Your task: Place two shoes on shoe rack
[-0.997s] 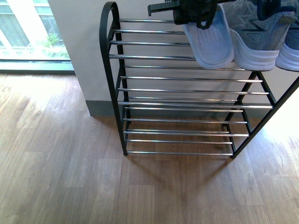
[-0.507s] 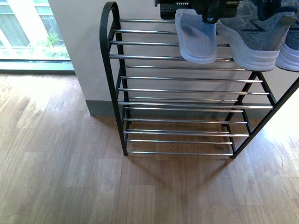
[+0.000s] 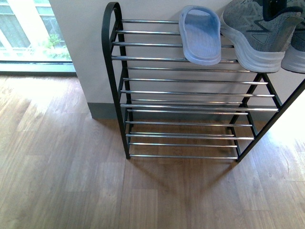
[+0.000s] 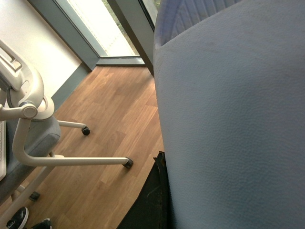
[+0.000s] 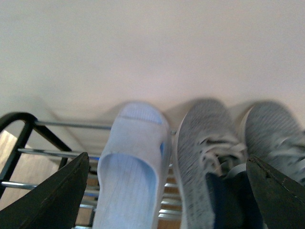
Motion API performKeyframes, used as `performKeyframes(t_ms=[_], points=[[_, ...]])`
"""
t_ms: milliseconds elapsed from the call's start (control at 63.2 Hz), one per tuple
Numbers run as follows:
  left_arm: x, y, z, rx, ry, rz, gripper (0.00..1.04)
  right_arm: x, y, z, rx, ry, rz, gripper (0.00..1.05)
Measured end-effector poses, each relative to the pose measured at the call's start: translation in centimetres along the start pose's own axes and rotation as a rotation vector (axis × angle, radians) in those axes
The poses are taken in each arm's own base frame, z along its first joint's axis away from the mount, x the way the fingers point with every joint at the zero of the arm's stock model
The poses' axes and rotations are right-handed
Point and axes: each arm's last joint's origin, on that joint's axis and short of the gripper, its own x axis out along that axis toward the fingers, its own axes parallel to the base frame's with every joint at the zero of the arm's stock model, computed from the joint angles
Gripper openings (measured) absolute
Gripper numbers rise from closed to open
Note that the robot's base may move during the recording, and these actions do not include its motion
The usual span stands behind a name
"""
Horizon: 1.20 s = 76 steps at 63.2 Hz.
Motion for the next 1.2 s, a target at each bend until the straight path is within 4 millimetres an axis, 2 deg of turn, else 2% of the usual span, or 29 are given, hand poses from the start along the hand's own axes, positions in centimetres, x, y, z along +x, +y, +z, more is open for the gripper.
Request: performKeyframes(t_ms=[111, 285, 348, 507, 633, 712, 760, 1013, 1203], points=[[0.0, 0.0, 0.0, 0.000, 0.000, 0.000, 0.02, -3.1, -2.3, 0.5, -0.072, -0.100, -0.030, 0.96], [0.0, 0.0, 0.0, 0.000, 0.000, 0.000, 0.02, -6.0, -6.5, -1.5, -0.100, -0.094, -0.090, 0.96], [0.0, 0.0, 0.0, 0.000, -0.001, 0.000, 0.02, -6.7, -7.4, -2.3, -0.094, -0.087, -0.097, 0.96], [0.0, 0.0, 0.0, -0.001, 0.000, 0.001, 0.02, -10.9, -9.7, -4.0, -0.095, -0.140, -0.093, 0.96], [0.0, 0.0, 0.0, 0.000, -0.001, 0.000, 0.02, -12.0, -10.4, -4.4, -0.084, -0.165, -0.117, 0.95], [0.0, 0.0, 0.0, 0.000, -0.001, 0.000, 0.02, -12.5, -10.3, -5.2, -0.047, -0.267, -0.094, 0.83], [0.0, 0.0, 0.0, 0.000, 0.000, 0.000, 0.02, -13.1, -10.1, -6.4, -0.027, -0.300, -0.083, 0.75], [0.0, 0.0, 0.0, 0.000, -0.001, 0.000, 0.02, -16.1, -8.5, -11.2, 0.003, -0.308, -0.087, 0.34], [0.0, 0.0, 0.0, -0.001, 0.000, 0.002, 0.02, -17.8, -7.9, -13.7, 0.000, -0.298, -0.066, 0.04]])
